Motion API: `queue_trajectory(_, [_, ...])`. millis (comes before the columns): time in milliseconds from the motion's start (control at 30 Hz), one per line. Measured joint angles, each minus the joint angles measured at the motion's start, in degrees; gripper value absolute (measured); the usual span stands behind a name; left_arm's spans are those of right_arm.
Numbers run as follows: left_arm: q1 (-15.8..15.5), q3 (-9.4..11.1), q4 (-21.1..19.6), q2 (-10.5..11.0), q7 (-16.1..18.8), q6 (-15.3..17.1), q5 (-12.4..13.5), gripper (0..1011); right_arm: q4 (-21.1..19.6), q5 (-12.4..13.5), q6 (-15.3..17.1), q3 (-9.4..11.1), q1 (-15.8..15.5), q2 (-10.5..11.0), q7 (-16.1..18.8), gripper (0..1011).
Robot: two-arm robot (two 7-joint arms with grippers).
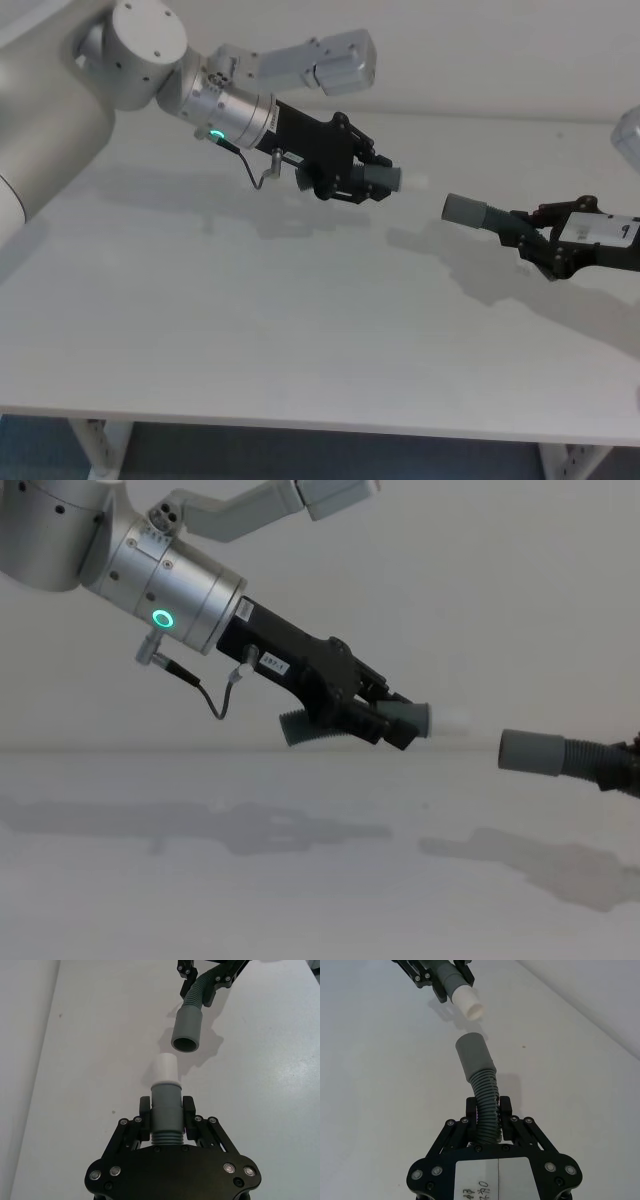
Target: Use both hands to pick up one end of the pipe from the table, align the ends, and insert them.
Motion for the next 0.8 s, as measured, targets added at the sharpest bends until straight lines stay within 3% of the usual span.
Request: queue_trajectory(800, [-1.8,1.2,5.4,-2.6,-1.4,-3.1,-1.3,376,-0.2,1.3,2.4,-1.1,1.0,-0.2,-1.4,262])
